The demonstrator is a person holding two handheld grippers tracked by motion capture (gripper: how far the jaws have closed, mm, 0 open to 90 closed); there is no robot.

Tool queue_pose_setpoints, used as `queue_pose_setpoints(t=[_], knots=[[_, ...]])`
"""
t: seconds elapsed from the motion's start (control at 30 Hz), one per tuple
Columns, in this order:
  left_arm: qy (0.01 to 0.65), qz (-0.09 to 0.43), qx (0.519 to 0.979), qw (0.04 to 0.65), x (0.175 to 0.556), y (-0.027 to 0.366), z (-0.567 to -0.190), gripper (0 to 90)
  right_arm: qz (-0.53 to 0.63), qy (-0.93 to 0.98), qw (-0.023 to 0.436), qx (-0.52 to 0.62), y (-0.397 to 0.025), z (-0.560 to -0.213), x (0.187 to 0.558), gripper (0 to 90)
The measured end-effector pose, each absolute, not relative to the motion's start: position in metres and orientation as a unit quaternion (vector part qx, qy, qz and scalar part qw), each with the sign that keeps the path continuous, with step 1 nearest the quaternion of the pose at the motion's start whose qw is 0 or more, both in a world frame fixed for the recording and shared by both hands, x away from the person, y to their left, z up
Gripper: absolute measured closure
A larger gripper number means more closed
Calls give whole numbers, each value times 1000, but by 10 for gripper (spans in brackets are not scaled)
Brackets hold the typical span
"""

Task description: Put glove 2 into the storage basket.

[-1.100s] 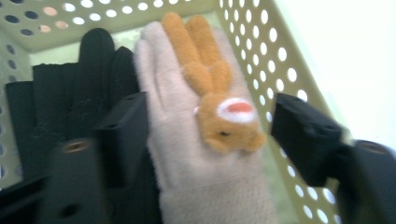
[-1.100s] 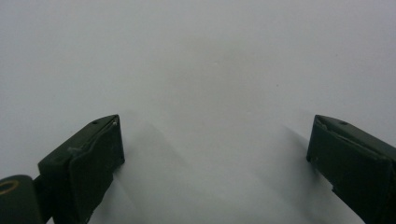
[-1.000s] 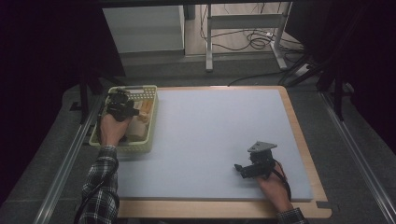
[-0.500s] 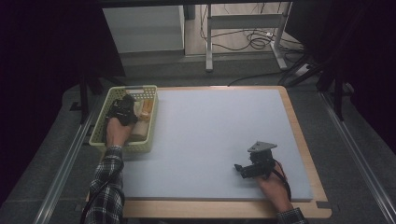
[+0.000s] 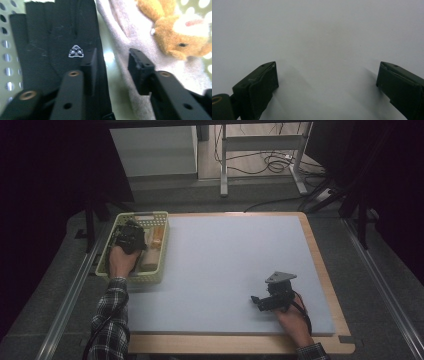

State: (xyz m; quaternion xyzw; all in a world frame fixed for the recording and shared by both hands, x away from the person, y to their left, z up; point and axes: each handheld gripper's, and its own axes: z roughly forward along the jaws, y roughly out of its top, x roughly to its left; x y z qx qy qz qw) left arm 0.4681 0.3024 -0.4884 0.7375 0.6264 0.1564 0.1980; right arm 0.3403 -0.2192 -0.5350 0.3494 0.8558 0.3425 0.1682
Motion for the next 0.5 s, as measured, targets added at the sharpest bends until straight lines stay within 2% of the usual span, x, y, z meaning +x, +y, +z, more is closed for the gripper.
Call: queue_pose_setpoints(t=[0.2,0.5], knots=[[617,172,732,233,459,310,-478,382,342,856,168,350,-219,-535,340,34],[595,192,726,285,444,315,-470,199,342,856,168,349,-219,-535,340,35]])
